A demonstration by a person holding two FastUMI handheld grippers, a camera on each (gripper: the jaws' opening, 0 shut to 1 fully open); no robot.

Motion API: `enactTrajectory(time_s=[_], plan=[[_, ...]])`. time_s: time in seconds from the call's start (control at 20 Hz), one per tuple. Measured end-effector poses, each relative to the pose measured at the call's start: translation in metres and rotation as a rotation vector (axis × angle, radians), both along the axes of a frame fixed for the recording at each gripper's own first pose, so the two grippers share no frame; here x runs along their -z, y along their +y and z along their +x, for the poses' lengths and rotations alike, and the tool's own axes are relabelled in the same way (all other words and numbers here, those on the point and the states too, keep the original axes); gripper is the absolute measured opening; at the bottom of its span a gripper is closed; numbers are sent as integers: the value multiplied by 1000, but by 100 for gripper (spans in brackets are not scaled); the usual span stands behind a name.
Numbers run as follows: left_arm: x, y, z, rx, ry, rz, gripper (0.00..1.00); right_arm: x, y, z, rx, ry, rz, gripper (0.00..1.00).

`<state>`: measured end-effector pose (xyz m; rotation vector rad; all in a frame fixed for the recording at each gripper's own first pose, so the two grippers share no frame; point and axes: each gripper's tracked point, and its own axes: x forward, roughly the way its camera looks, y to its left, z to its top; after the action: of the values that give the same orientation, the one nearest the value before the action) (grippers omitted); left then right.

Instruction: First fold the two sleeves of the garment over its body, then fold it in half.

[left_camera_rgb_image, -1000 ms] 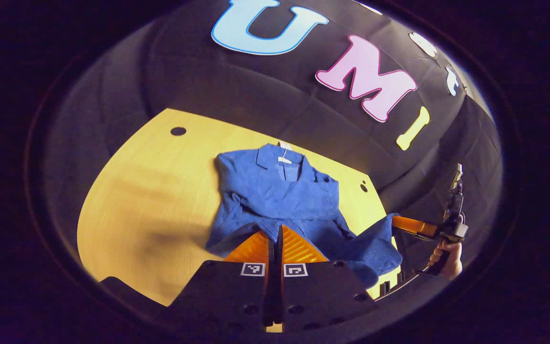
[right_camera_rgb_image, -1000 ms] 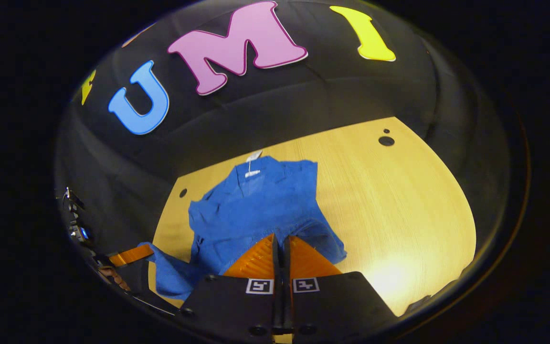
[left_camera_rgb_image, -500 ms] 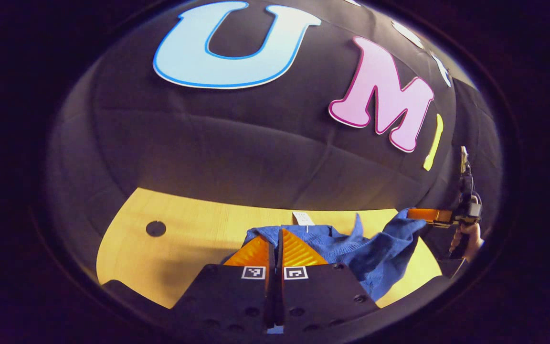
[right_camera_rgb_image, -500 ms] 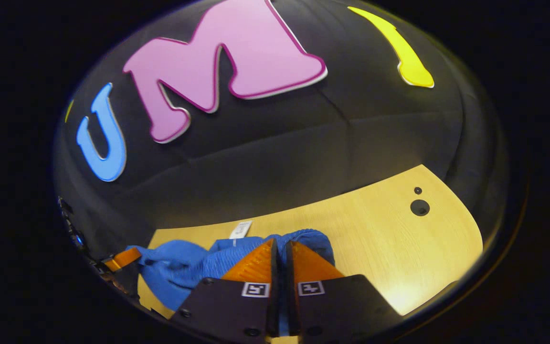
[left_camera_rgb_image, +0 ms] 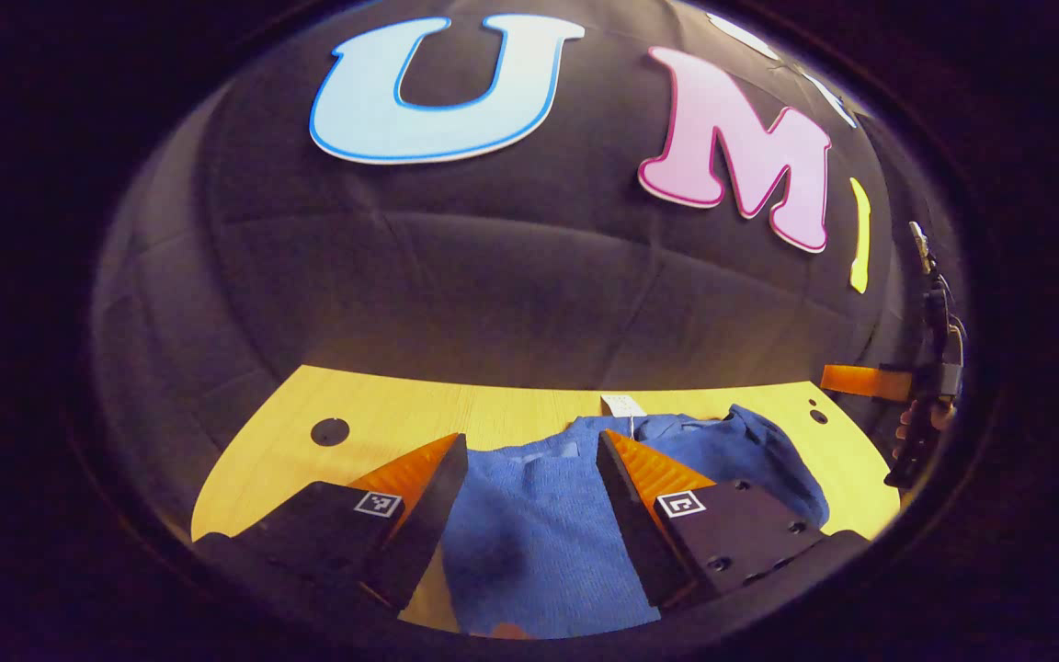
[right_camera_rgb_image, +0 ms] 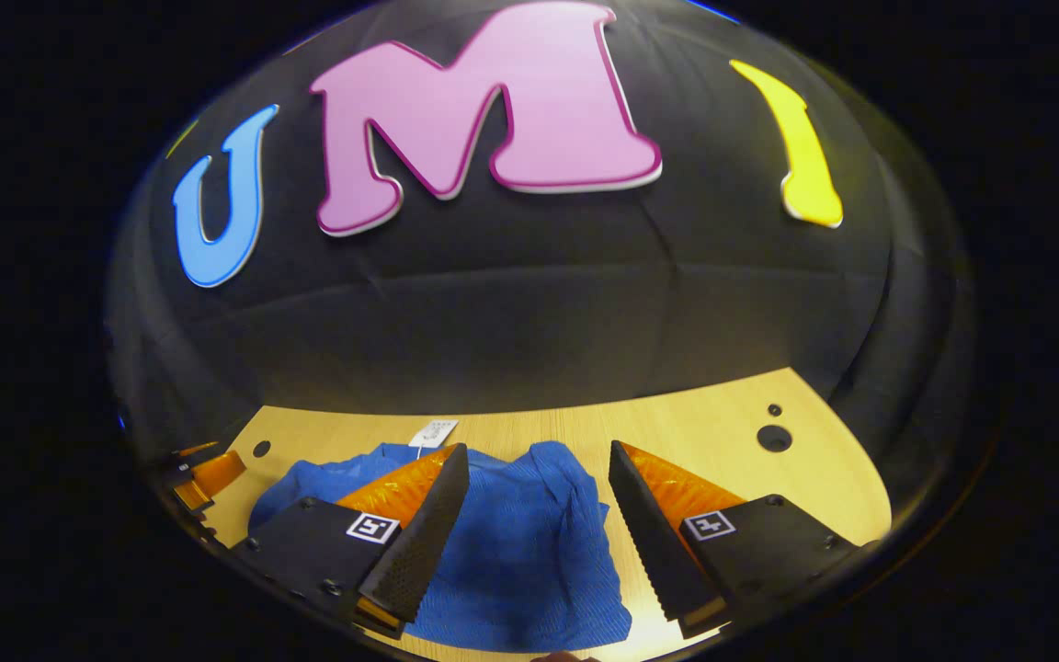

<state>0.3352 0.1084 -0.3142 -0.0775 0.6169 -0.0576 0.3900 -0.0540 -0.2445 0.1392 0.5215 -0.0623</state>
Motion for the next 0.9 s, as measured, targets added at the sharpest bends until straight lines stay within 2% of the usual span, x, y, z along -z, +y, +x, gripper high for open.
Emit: enactTrajectory(time_s=[0.2, 0.4, 0.5, 0.65, 0.8, 0.9], plan=[[-96, -15, -61, 17, -180, 43, 83, -65, 9, -65, 46, -111, -14, 96], [-179, -41, -138, 58, -361, -73, 82, -116, 19, -141, 103, -174, -9, 96], [-198, -34, -191, 35, -385, -36, 81, -143, 29, -179, 115, -230, -19, 96], [-202, -26, -252, 2, -380, 55, 81, -176, 58, -241, 72, -302, 2, 95], [-200, -39, -308, -21, -327, 43, 80, -194, 87, -293, -36, -354, -62, 94], [-201, -42, -338, -47, -301, 37, 80, -201, 104, -314, -103, -360, -100, 94]])
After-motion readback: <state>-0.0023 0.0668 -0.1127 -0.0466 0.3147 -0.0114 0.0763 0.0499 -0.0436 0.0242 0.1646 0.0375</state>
